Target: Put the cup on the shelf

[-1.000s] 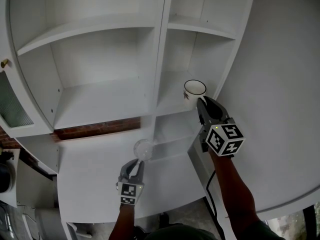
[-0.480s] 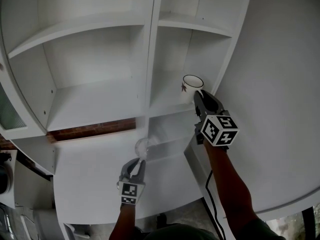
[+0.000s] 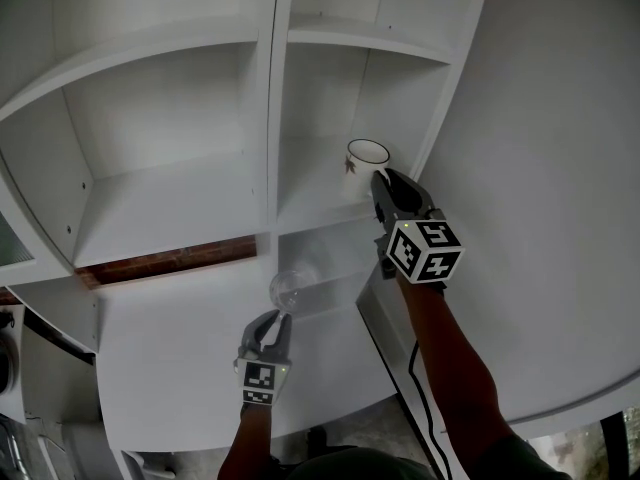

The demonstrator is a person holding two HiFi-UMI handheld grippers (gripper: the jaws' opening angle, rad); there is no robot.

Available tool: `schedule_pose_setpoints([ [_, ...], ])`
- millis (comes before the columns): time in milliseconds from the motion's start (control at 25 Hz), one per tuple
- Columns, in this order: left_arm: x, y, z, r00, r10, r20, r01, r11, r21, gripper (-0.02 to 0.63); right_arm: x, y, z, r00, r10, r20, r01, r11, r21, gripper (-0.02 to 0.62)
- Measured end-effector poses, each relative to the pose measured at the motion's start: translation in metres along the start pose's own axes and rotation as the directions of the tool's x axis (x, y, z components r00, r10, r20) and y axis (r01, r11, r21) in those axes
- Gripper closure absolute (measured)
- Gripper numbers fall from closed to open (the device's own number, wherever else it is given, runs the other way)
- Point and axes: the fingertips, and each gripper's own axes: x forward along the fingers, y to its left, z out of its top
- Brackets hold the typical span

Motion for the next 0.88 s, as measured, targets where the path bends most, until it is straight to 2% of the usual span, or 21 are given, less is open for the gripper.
schedule_pose_setpoints([
  [160, 0.015, -0.008, 0.001, 1.0, -0.01, 0.007, 0.01, 1.0, -0.01, 0.554, -0.009, -0.005, 0.001, 1.0, 0.003, 0.012, -0.002, 1.0, -0.022, 0.466],
  [320, 0.032, -0.016, 0.001, 1.0, -0.018, 0.008, 0.018, 1.0, -0.014, 0.554, -0.028, -0.01, 0.002, 0.999, -0.015, 0.037, 0.017, 0.998, -0.054, 0.448],
  [880, 0.09, -0.03, -0.008, 0.999, -0.024, -0.029, 0.023, 1.0, -0.019, 0.554, -0.093, -0.051, -0.018, 0.996, -0.066, 0.052, 0.067, 0.997, -0.034, 0.446],
])
